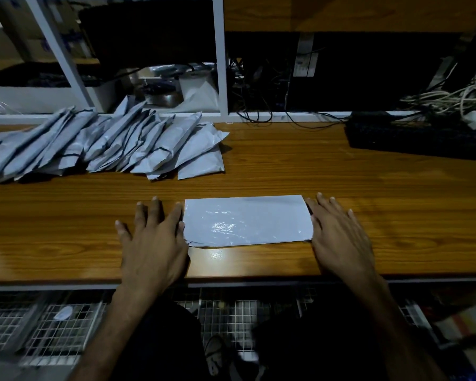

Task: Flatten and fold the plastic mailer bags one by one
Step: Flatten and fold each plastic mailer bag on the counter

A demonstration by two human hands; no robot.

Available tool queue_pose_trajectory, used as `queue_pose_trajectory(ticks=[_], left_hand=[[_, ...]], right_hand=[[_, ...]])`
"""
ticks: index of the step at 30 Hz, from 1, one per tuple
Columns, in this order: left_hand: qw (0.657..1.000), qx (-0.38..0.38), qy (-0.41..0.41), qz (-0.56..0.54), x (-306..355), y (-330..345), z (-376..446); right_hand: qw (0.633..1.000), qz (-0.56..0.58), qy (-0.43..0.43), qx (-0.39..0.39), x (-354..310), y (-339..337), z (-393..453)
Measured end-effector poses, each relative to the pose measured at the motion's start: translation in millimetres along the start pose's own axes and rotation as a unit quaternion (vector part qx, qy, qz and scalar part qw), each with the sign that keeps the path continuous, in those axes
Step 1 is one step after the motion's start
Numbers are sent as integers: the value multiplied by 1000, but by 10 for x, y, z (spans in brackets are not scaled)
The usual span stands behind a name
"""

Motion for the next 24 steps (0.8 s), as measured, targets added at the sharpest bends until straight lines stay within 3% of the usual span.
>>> queue_pose_trajectory(ticks=[7,14,24], left_hand=[[997,57,30,-36,242,-95,-51],[984,46,163,-55,915,33,112],[990,7,137,-13,945,192,64]], right_hand=[[995,71,-4,71,-223,-98,-27],[988,50,-148,-12,-864,143,6],[986,-30,-161,-33,-808,299,5]])
Point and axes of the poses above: each hand's wrist, its own z-axis towards the middle knuckle, its own y-axis out of the palm, x = y × z, the point moved 1 cm from there along z, towards the middle knuckle, and after that the axes turned 2 degrees about z, right-handed, at the moved point
